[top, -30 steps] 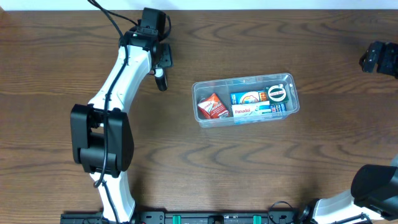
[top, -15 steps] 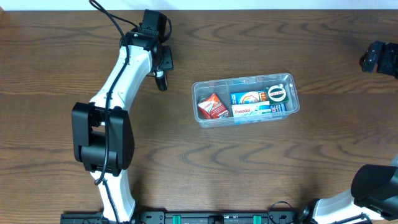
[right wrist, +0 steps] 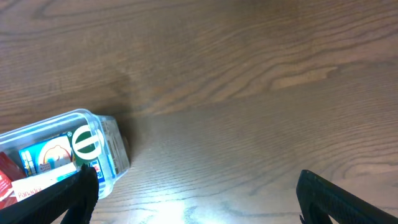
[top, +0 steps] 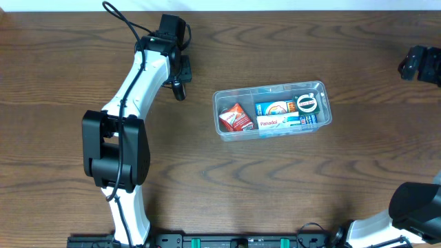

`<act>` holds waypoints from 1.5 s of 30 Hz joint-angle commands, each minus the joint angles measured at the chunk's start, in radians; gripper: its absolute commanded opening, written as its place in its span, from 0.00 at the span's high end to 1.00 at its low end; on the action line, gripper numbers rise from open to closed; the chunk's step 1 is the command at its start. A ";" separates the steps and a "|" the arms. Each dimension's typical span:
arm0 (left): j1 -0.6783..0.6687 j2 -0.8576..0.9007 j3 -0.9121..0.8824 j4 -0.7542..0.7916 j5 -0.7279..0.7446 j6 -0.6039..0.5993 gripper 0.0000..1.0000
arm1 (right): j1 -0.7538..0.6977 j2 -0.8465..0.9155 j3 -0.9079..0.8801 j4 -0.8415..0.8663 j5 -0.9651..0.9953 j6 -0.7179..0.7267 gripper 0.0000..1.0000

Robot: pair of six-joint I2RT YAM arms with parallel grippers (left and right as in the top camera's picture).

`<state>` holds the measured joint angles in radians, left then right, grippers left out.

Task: Pack container
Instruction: 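Lower the left gripper and grasp the bottle, then lift the bottle and carry it over the container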

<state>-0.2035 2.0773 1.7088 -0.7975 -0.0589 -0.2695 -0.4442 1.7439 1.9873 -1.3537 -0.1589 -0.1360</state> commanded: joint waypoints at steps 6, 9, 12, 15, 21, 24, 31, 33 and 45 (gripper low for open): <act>0.004 0.014 -0.005 -0.005 0.000 -0.006 0.61 | -0.004 -0.006 0.014 -0.001 -0.002 0.000 0.01; 0.004 0.014 -0.005 -0.006 0.000 -0.006 0.66 | -0.004 -0.006 0.014 -0.002 -0.003 0.000 0.01; 0.004 0.014 -0.005 -0.006 0.000 -0.006 0.67 | -0.004 -0.006 0.014 -0.001 -0.003 0.000 0.01; 0.004 0.014 -0.005 -0.006 0.000 -0.006 0.70 | -0.005 -0.006 0.014 -0.001 -0.003 0.000 0.01; 0.004 -0.007 -0.005 -0.008 0.000 -0.006 0.70 | -0.004 -0.006 0.014 -0.001 -0.002 0.000 0.01; 0.004 -0.041 -0.005 -0.012 0.000 -0.006 0.72 | -0.004 -0.006 0.014 -0.001 -0.003 0.000 0.01; -0.006 -0.155 -0.005 -0.037 0.000 -0.005 0.75 | -0.004 -0.006 0.014 -0.001 -0.002 0.000 0.01; -0.017 -0.190 -0.005 -0.037 0.001 -0.005 0.75 | -0.004 -0.006 0.014 -0.002 -0.003 0.000 0.01; -0.162 -0.339 0.006 -0.032 0.078 -0.006 0.76 | -0.005 -0.006 0.014 -0.001 -0.003 0.000 0.01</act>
<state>-0.3271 1.7721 1.7020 -0.8310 -0.0055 -0.2737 -0.4442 1.7439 1.9873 -1.3537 -0.1589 -0.1360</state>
